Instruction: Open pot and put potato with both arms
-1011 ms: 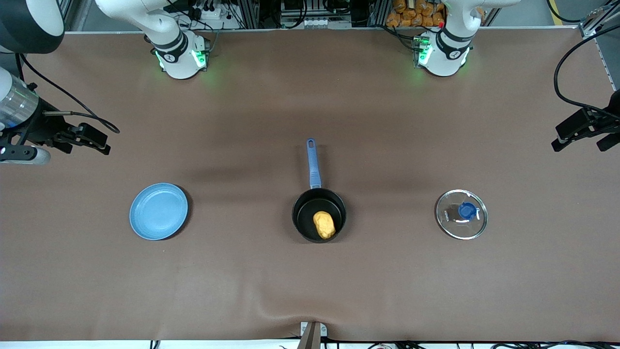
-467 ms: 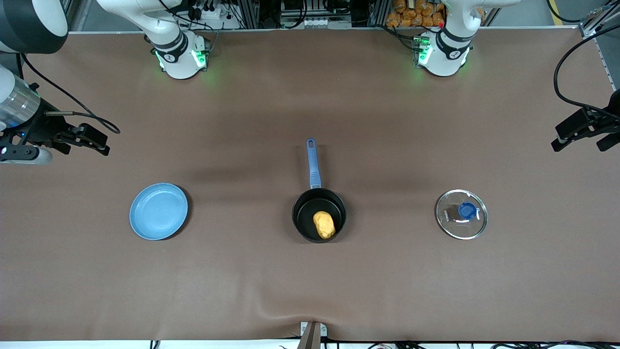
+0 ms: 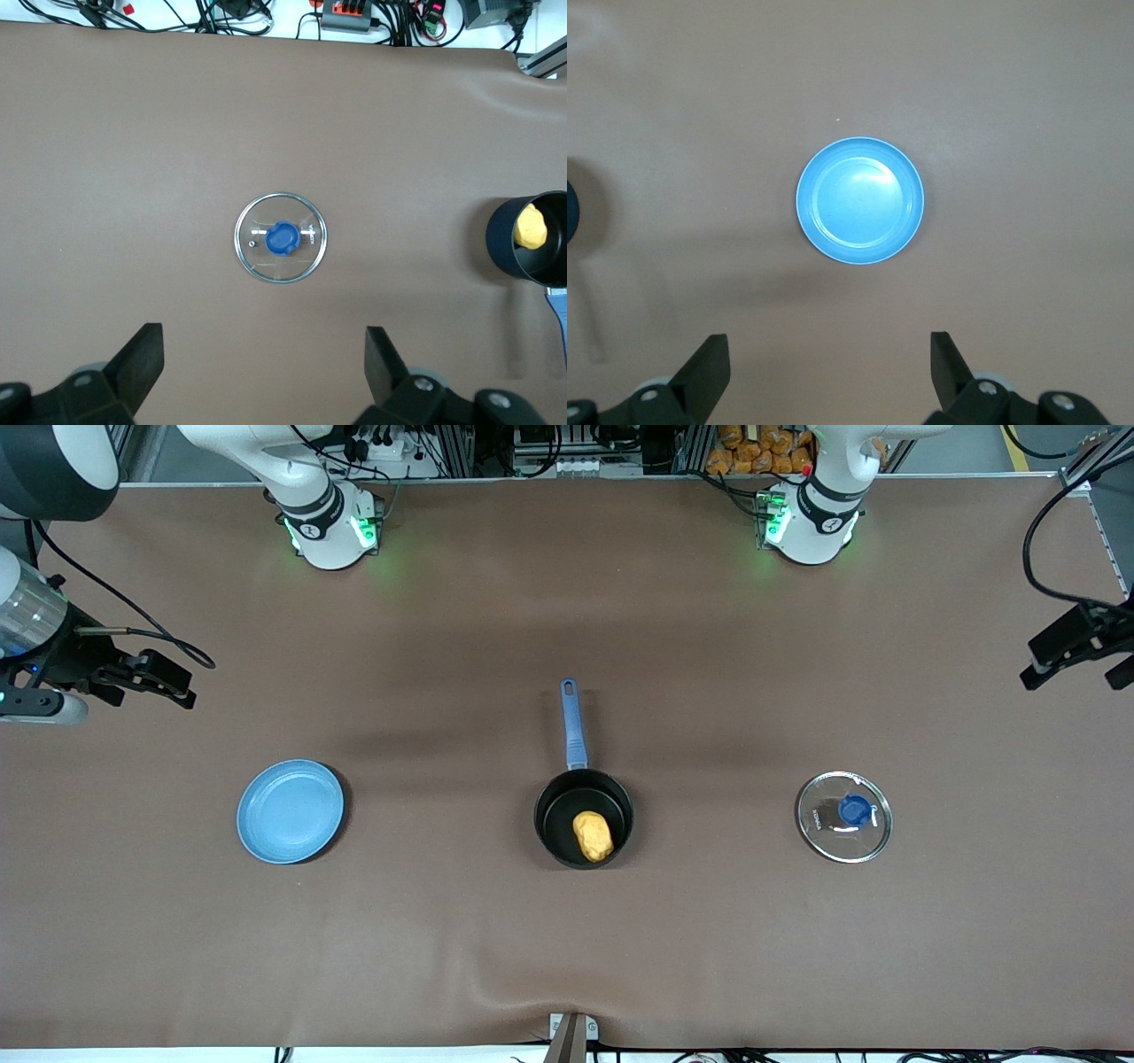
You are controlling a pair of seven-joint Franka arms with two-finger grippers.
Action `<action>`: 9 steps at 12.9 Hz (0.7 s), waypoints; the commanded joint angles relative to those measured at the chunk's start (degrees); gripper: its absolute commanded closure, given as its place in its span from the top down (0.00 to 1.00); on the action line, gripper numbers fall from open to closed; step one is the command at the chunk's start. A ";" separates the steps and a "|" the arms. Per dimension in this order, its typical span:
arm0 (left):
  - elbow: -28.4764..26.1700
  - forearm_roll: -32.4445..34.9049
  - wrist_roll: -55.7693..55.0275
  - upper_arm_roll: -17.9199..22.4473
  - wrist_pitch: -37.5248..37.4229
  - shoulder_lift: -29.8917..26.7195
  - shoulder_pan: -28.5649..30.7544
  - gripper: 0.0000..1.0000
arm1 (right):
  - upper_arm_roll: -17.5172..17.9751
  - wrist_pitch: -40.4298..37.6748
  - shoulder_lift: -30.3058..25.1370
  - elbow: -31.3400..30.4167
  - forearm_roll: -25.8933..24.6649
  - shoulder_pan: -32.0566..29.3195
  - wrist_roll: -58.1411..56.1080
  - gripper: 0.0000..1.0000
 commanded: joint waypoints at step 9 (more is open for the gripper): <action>-1.84 0.80 1.75 -0.35 -1.25 -2.34 1.45 1.00 | 6.53 0.54 -3.08 -1.61 -0.94 -6.37 0.38 1.00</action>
